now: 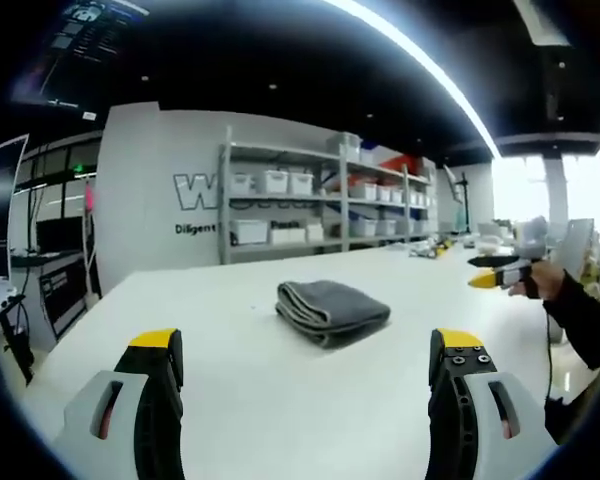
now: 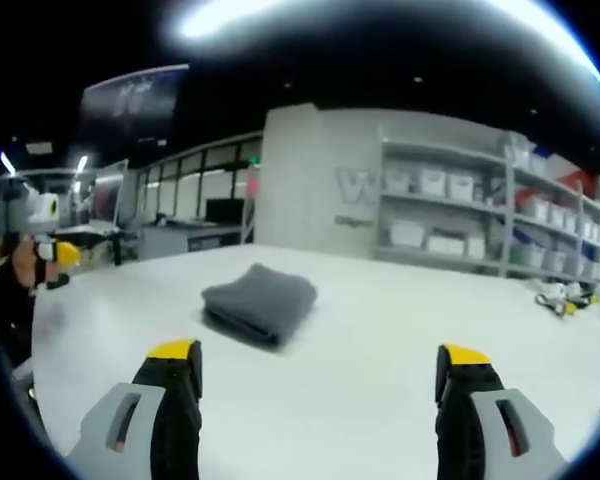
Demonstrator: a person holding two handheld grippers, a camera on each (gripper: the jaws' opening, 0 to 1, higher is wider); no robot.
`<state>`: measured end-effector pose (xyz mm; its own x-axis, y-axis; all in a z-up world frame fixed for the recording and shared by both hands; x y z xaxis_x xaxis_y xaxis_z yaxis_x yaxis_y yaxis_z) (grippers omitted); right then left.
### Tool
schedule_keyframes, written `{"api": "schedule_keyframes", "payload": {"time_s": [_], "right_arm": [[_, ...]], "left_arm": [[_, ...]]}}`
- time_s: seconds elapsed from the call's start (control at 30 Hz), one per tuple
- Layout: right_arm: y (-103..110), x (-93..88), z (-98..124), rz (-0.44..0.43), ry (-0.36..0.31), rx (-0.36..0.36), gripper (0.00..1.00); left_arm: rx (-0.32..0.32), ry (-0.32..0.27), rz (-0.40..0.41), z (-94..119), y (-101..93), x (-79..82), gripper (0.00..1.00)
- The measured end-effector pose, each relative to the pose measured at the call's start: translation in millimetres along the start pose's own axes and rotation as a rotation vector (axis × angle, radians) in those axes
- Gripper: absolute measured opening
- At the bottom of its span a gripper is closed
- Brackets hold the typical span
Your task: Open the folded towel by lifting each exposed corner and separating the folded layers until the towel lies flat within the target outline without major curled edges
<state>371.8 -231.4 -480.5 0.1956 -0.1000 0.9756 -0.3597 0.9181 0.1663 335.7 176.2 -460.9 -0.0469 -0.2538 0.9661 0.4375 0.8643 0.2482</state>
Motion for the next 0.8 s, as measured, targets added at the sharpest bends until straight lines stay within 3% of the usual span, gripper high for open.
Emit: {"api": "schedule_keyframes", "payload": {"time_s": [0.3,0.37,0.47,0.57,0.67,0.8], "right_arm": [[3.9,-4.1,-5.4,0.012,0.020,0.032,0.96],[4.4,-5.0,-7.6,0.017,0.027,0.041,0.96],[4.5,-3.8,-15.1,0.002,0.038,0.066,0.97],[-0.3,-0.7,-27.6,-0.008,0.032,0.066,0.96],[-2.6,1.8,-47.9,-0.019,0.059,0.097,0.96],[-11.9,6.8,-69.8,0.012,0.067,0.073,0.97]], "left_arm": [[-0.019,0.002,-0.004,-12.1,1.7,3.9,1.00],[-0.040,0.017,-0.018,-13.9,4.5,2.7,1.00],[-0.052,-0.007,-0.015,-16.4,15.4,2.6,1.00],[-0.041,-0.030,-0.018,-26.6,23.0,-0.3,0.99],[-0.075,-0.032,-0.017,-42.8,27.6,-6.7,0.99],[-0.090,0.019,-0.010,-65.3,34.2,-21.1,0.99]]}}
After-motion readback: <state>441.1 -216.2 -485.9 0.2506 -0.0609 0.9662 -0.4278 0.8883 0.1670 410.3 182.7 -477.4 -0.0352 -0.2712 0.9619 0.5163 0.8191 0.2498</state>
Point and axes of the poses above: the point that each gripper's makers call its tool centre point, and the gripper's own axes: z roughly backward along the fingers, y roughly to its left, x roughly out of its top, the point moved 7 cm from there along z, roughly backward along the fingers, and after that the axes turned 14 degrees about -z, right-handed, at the moved point
